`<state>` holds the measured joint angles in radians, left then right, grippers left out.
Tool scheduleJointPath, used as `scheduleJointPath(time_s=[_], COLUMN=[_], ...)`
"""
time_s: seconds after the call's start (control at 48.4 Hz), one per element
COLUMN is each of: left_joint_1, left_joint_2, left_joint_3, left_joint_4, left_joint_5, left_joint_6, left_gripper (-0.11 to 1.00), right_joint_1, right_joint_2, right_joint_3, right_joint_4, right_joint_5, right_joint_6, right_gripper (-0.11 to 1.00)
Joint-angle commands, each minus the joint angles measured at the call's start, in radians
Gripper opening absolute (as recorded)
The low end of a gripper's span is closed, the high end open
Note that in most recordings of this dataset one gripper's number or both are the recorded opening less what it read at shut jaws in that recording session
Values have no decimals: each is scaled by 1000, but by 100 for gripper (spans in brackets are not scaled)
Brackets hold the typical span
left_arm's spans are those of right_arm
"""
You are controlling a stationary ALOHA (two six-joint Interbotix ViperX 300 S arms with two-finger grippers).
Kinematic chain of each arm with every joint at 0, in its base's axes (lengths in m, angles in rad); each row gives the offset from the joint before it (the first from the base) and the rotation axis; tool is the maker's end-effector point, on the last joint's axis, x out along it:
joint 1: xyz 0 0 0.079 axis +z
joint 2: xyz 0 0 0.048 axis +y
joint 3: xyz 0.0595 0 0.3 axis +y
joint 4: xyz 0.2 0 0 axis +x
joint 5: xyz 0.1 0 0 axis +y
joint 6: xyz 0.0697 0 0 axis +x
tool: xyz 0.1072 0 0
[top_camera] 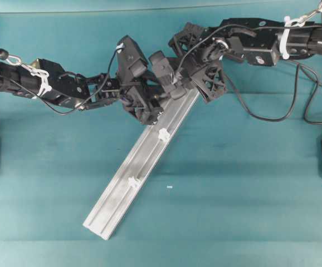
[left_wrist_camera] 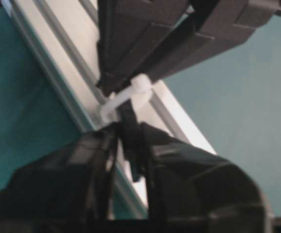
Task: Pass the USB cable through three rings with both arms.
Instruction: 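Move the left gripper to the plug past the first ring and grasp it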
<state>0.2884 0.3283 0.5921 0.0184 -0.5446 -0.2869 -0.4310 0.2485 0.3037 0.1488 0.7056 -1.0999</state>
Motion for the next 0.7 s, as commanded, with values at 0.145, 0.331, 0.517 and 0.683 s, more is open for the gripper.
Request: scheduleJointPath(time_s=[0.145,0.331,0.517,0.683], left_joint_1=[-6,-6,-6,-6], left_joint_2=[-11,-11,-11,-11], left_joint_3=[-14,-14,-14,-12], left_joint_4=[2,2,2,2], left_joint_5=[-5,-5,-5,-3], left_joint_6=[-6,-6,-11,-11], left_gripper=[9,9,9,9], right_joint_1=[3,5,6,6], right_joint_2=[-6,-6,-6,-6], right_joint_3=[-9,-11,-9,-9], right_joint_4=[3,2,3,3], right_joint_5=[-5,-6,-15,-12], right_joint_6=[-6,-3,8,26], right_gripper=[9,9,9,9])
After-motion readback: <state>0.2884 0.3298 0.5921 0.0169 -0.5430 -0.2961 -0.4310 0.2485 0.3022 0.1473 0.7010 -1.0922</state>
